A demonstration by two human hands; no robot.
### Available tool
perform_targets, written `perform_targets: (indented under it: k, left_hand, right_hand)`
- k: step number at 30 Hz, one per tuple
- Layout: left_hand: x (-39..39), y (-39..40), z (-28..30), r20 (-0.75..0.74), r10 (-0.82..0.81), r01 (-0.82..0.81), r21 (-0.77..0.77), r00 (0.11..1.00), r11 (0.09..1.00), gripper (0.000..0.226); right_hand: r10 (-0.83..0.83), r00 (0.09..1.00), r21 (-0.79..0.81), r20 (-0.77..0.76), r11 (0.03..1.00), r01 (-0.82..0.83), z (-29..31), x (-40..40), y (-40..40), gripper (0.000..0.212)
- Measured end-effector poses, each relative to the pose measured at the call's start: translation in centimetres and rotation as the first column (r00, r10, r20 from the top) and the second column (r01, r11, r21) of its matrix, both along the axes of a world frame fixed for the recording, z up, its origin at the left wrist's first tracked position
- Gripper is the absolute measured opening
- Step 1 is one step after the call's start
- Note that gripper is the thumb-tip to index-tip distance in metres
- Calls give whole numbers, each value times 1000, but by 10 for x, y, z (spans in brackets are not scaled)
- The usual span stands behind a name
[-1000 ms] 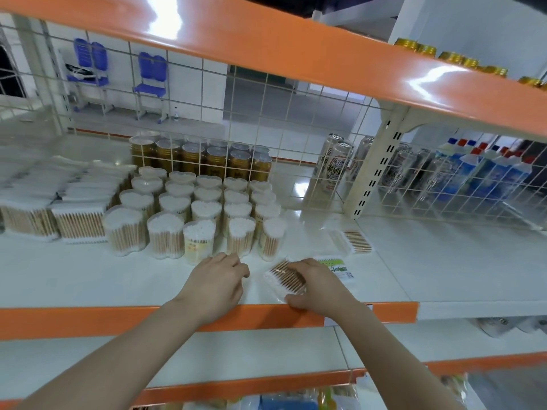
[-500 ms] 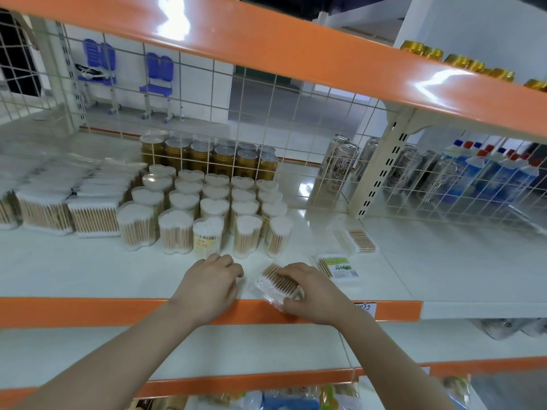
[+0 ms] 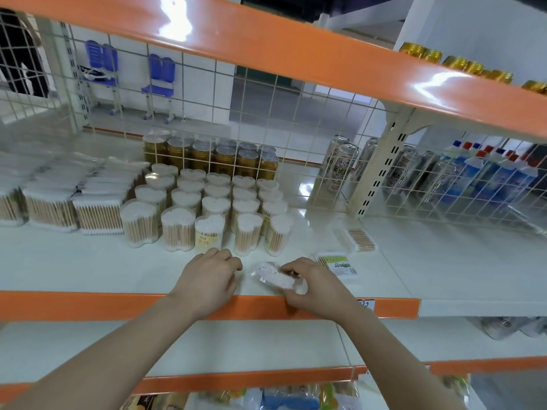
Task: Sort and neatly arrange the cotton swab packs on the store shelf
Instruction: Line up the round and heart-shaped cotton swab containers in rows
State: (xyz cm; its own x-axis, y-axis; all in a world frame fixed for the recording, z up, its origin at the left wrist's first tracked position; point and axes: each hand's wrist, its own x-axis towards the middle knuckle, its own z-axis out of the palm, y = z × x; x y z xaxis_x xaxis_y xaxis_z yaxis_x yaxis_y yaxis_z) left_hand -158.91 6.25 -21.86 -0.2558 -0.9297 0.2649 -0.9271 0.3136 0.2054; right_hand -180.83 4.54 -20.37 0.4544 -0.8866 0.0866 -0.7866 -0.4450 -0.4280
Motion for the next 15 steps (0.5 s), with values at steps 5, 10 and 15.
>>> perform_targets:
  k: [5, 10, 15]
  left_hand:
    - [4, 1, 2, -33, 26, -27, -21, 999, 999, 34]
    - [6, 1, 5, -81, 51, -51, 1, 995, 999, 38]
    - [3, 0, 13, -215, 66, -63, 18, 974, 998, 49]
  right_hand:
    - [-49, 986, -80, 161, 995, 62, 9, 4, -5, 23]
    - [-73, 943, -23, 324, 996, 85, 24, 13, -9, 19]
    - [-68, 875, 57, 480, 997, 46, 44, 20, -10, 25]
